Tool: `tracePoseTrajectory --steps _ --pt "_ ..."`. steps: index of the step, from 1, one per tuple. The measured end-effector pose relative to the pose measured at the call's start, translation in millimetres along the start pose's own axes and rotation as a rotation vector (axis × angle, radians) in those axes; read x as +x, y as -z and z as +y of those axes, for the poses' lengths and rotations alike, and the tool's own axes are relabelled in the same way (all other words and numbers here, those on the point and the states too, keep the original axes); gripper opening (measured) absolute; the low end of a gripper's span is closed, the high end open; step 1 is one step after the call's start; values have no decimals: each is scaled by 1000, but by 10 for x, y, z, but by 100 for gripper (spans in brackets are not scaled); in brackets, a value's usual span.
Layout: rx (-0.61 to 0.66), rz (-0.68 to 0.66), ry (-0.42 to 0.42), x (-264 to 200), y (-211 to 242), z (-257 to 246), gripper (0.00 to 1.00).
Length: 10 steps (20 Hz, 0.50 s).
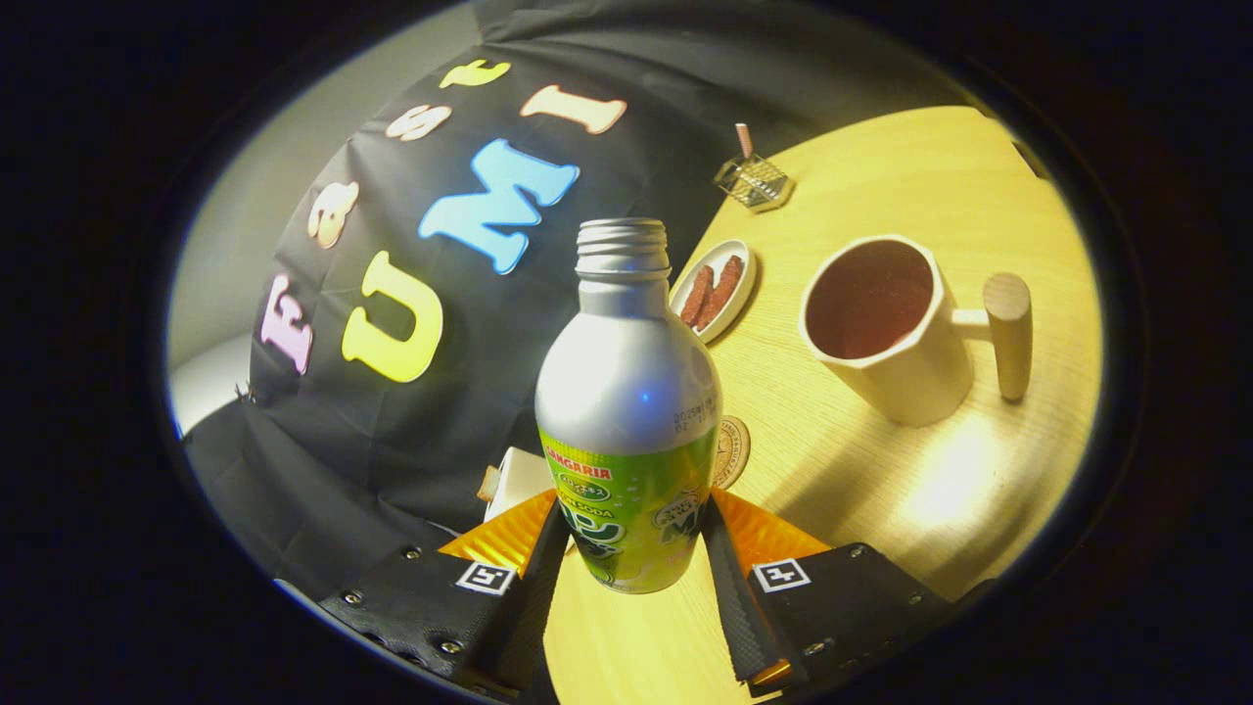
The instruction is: Take the bottle from table, then pour the juice into the cup, finally place the bottle on the coaster
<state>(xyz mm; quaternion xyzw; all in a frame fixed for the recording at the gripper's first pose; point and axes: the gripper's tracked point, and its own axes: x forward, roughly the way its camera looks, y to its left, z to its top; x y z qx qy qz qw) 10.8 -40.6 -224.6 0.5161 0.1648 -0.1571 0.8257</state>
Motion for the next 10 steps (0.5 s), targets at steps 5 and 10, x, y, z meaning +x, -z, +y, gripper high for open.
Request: tracePoseTrajectory --steps 5,10 --pt "126 -1 4 42 -46 -91 73" --pt "197 13 48 37 -31 -243 73"
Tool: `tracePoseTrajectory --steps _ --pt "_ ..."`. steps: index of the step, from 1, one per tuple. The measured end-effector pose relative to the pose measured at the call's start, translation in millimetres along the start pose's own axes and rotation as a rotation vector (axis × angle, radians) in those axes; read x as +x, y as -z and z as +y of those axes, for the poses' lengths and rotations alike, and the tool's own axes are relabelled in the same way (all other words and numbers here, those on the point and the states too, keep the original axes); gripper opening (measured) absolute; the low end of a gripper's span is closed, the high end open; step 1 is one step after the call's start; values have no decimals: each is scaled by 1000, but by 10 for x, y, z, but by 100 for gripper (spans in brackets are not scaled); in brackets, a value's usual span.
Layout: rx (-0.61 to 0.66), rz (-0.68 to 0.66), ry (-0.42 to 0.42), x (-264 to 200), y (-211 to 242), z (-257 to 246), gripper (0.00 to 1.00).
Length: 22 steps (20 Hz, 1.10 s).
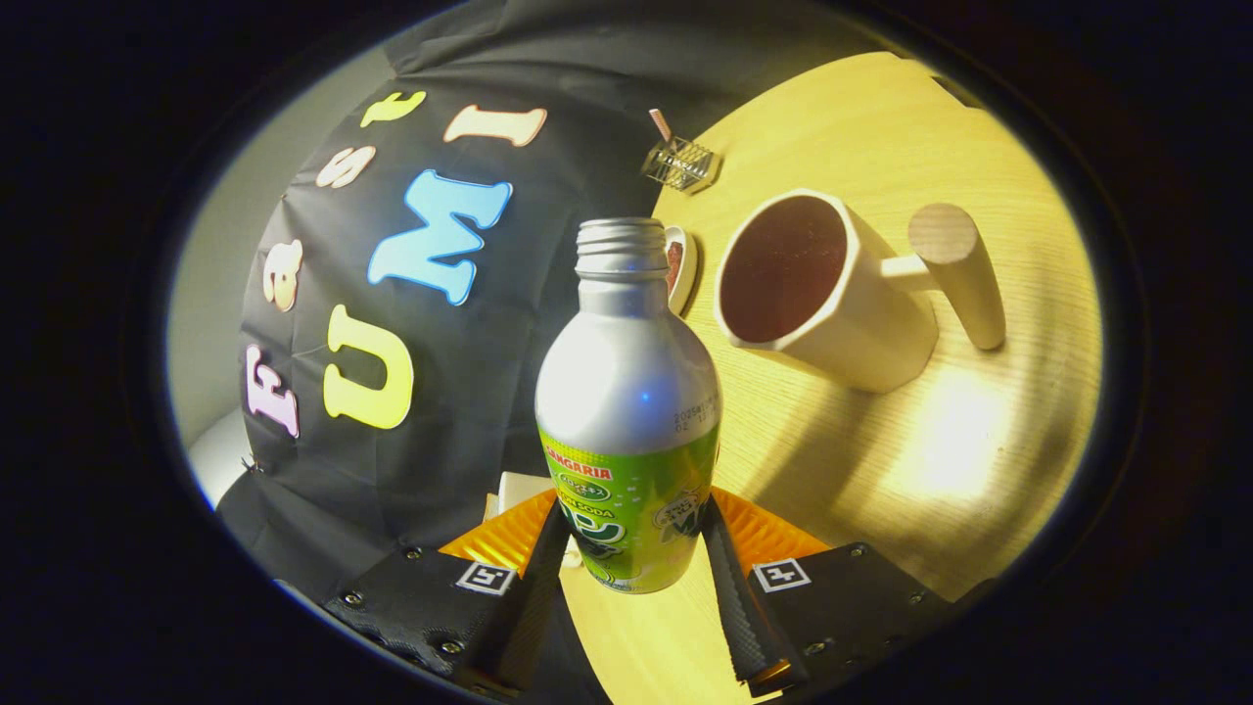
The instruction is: Take the bottle from table, then pour the juice into the cup, finally place the bottle on the coaster
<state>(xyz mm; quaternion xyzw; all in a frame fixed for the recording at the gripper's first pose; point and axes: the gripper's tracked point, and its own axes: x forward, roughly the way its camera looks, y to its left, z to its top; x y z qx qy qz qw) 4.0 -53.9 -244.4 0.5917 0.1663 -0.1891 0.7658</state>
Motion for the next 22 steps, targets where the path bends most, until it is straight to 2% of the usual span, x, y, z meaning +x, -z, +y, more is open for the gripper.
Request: tracePoseTrajectory --steps 12,22 --pt "180 54 25 102 59 -24 73" --pt "311 85 14 65 67 108 73"
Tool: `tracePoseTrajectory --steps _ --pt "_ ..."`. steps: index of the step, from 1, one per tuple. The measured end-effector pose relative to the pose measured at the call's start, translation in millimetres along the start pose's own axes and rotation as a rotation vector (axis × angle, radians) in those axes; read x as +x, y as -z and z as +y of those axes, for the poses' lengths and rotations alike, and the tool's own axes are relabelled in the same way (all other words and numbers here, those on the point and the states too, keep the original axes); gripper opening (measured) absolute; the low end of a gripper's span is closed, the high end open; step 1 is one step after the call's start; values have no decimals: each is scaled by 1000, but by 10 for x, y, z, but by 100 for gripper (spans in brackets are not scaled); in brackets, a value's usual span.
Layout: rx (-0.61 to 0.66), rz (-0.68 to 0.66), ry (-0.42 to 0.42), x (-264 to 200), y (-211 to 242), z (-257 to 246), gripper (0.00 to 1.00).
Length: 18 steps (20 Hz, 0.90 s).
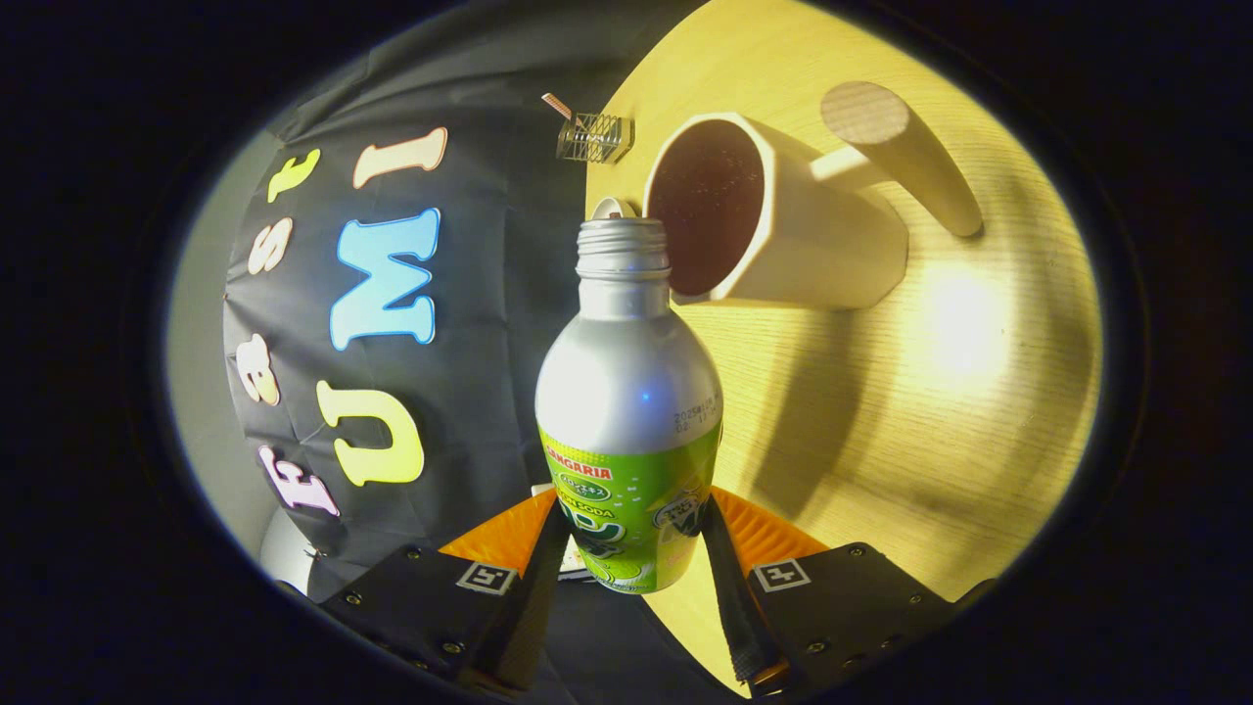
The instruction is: Take the bottle from table, then pour the juice into the cup, finally place the bottle on the coaster
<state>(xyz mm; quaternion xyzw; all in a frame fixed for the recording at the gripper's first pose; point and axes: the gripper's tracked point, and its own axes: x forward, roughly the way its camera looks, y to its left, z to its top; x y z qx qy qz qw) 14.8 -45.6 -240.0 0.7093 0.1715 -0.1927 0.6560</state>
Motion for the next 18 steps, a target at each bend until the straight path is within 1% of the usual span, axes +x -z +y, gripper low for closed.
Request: tracePoseTrajectory --steps 6,9,18 --pt "54 8 4 -27 -15 28 73" --pt "98 9 -3 -34 -6 74 73" --pt "170 34 -20 -19 -7 149 73"
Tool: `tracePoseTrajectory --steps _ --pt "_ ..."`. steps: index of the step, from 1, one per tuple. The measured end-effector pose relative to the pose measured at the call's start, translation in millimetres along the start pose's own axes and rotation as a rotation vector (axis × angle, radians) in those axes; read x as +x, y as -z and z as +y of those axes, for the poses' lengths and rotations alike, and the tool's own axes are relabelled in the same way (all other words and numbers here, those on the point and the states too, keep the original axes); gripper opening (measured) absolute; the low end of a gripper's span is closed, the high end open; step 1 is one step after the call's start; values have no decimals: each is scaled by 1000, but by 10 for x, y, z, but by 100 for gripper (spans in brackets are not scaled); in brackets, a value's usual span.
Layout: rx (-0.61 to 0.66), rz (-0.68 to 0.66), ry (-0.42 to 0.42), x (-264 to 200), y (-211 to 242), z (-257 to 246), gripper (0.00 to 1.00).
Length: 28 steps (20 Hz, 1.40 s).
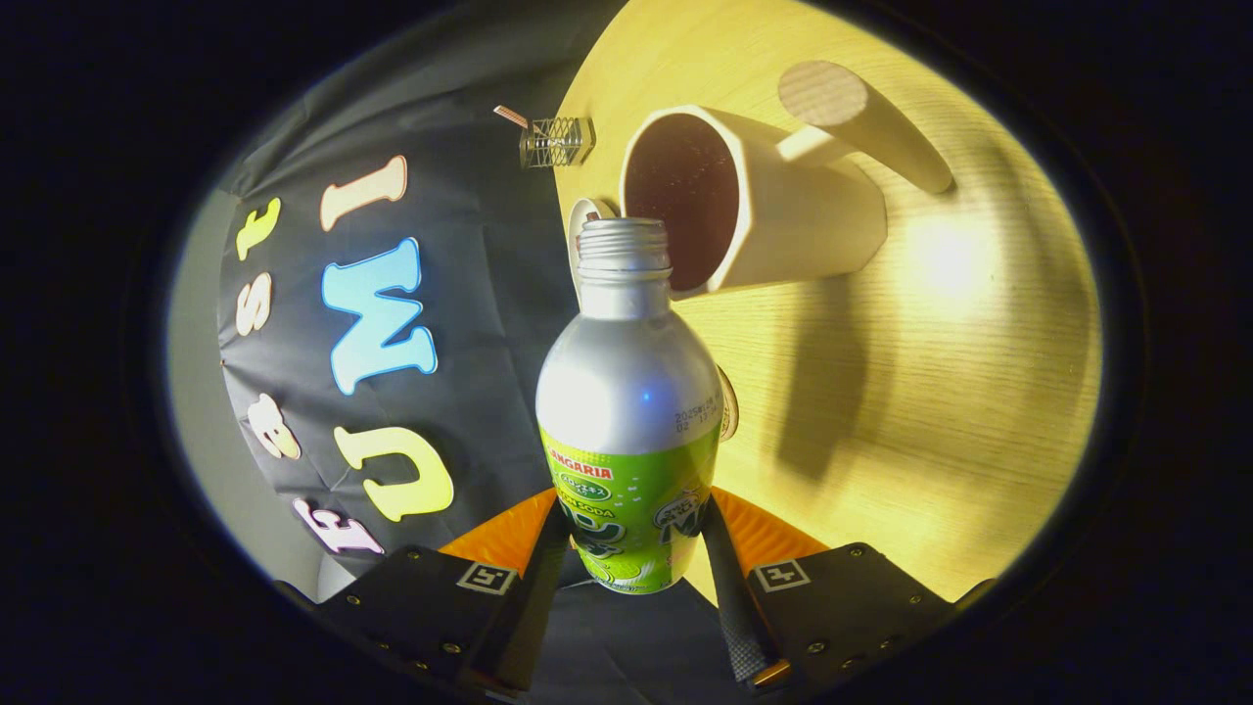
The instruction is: Take the bottle from table, then pour the juice into the cup, finally place the bottle on the coaster
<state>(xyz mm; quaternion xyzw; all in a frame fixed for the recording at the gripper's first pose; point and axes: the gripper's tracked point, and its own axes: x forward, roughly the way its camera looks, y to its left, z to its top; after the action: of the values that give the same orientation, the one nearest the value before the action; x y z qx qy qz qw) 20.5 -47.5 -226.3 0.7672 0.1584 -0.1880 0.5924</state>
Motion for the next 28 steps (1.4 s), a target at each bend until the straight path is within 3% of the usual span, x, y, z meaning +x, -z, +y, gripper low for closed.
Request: tracePoseTrajectory --steps 28 --pt "144 47 -3 4 105 145 73"
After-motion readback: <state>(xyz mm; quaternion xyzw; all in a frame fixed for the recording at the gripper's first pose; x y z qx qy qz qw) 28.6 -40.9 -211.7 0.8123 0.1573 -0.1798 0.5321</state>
